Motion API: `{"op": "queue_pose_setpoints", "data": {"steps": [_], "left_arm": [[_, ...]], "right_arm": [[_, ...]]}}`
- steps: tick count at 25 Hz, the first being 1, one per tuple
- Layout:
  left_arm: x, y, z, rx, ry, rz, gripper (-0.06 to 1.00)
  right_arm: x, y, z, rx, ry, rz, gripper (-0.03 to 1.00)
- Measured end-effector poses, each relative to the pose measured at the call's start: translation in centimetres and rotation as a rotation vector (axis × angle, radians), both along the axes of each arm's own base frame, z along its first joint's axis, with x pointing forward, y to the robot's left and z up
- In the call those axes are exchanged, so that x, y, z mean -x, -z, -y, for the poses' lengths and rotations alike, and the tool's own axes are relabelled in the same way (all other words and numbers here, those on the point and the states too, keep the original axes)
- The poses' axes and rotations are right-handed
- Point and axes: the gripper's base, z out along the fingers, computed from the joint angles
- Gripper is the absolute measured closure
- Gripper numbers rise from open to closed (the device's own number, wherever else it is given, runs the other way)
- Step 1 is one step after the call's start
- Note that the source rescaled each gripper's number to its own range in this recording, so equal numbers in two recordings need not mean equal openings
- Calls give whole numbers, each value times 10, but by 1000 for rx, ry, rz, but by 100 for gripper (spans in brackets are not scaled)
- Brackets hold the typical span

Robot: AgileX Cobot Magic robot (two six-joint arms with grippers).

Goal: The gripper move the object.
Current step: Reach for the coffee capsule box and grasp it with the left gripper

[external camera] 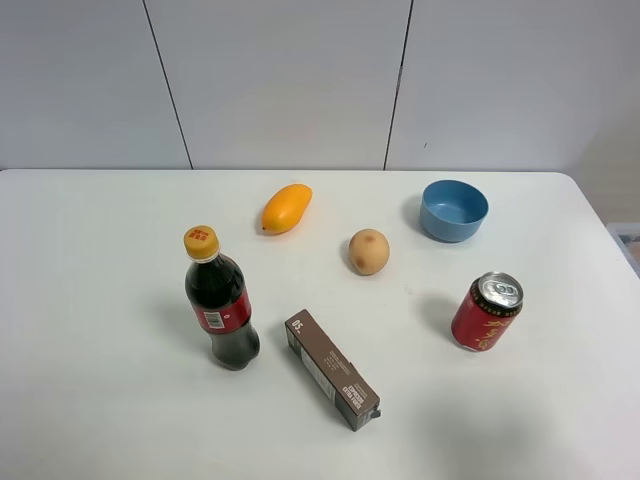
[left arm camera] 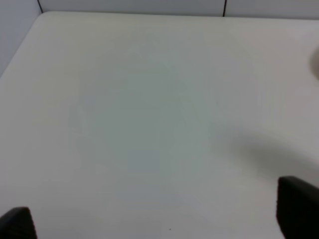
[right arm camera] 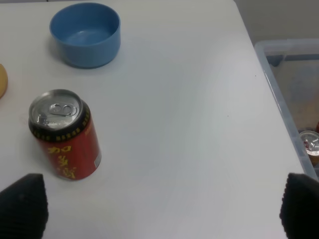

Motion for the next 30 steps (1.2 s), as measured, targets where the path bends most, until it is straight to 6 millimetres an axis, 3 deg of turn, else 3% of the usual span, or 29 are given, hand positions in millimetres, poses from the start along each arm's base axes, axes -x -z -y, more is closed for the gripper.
{"op": "queue_pose_setpoints", "data": {"steps": [1, 30], "left_arm": [[0, 0, 0, 0, 0, 0, -2], [0, 0, 0, 5, -2, 1, -2]], "right_arm": [[0, 0, 0, 0, 0, 0, -3], [0, 0, 0, 0, 0, 0, -3]]}}
